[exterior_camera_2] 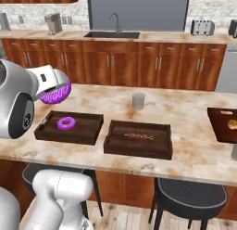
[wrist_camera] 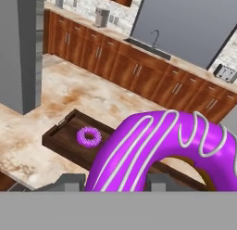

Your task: Take the donuts from the fridge and place them on the empty tray on the dining counter.

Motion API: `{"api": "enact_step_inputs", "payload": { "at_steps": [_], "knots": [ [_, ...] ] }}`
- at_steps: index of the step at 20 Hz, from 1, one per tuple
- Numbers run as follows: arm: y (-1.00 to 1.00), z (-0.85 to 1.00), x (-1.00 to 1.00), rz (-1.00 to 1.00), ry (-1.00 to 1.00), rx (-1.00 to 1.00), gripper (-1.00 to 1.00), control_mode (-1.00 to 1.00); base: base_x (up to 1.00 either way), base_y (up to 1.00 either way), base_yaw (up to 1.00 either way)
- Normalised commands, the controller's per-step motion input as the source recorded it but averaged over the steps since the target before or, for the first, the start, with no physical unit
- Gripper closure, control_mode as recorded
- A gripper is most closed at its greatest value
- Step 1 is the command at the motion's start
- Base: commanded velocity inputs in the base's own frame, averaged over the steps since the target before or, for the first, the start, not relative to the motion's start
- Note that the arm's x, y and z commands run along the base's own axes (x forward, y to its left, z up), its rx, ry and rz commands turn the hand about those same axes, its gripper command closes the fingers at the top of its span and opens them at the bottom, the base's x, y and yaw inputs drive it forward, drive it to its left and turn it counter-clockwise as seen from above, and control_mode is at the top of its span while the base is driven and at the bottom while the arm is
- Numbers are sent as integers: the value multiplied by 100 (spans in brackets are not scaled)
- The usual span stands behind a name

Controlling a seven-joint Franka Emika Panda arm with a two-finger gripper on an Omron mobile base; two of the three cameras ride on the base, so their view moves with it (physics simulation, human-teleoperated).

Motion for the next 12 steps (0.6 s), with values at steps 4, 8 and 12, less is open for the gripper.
{"api": "enact_step_inputs", "payload": {
  "at_steps": [4, 8, 12],
  "knots": [
    [0, 0, 0, 0, 0, 0, 100, 100, 34, 0, 10],
    [0, 0, 0, 0, 0, 0, 100, 100, 5, 0, 1],
    [-2, -8, 13, 0, 0, 0, 100, -100, 5, 0, 0]
  ]
}}
